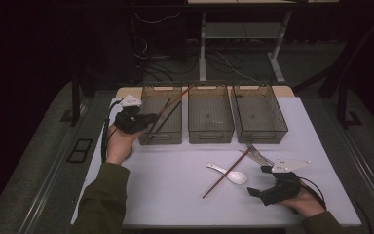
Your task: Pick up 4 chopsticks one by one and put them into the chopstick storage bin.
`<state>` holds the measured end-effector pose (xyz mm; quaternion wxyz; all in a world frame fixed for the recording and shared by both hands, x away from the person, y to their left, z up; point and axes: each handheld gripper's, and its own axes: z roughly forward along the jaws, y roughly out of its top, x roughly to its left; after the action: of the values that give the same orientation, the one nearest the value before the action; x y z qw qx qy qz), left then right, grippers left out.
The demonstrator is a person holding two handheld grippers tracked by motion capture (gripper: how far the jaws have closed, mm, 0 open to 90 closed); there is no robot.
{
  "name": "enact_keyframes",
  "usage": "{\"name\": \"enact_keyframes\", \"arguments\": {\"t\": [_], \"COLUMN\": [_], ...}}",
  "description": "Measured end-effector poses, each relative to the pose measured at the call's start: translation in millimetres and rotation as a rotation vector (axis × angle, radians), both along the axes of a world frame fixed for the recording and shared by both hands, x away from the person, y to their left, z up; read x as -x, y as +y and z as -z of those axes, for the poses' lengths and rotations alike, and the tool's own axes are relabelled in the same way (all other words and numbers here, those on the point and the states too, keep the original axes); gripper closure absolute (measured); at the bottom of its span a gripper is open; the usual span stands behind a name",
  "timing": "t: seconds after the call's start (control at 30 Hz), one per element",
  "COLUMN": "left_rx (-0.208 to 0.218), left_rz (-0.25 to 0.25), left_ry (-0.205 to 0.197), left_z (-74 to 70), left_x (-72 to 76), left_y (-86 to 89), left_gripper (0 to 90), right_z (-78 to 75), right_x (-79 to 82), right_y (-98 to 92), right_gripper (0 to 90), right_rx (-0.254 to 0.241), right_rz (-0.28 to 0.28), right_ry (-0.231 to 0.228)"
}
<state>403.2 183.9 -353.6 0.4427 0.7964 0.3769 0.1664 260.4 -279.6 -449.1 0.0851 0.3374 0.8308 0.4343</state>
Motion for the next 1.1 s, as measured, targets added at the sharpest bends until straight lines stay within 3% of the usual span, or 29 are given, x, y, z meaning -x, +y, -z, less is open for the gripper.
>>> {"name": "enact_keyframes", "arguments": {"t": [0.3, 0.63, 0.9, 1.1], "left_rx": [-0.003, -0.019, -0.061, -0.069], "left_rz": [-0.104, -0.191, -0.223, -0.232], "left_ry": [0.031, 0.095, 0.156, 0.171], "left_z": [9.0, 27.5, 38.1, 39.5], "left_x": [-19.9, -37.6, -43.4, -44.2], "left_y": [4.9, 5.7, 1.4, -0.3], "left_gripper": [84.2, 84.2, 84.2, 83.8], "right_z": [0.0, -0.1, -0.3, -0.6], "right_x": [-0.1, -0.2, -0.1, 0.2], "right_y": [-0.2, -0.3, -0.5, -0.6], "right_gripper": [0.9, 0.9, 0.9, 0.9], "right_rx": [0.0, 0.0, -0.001, 0.0], "right_rz": [0.0, -0.001, -0.002, -0.004], "right_ry": [-0.001, -0.001, 0.0, -0.001]}}
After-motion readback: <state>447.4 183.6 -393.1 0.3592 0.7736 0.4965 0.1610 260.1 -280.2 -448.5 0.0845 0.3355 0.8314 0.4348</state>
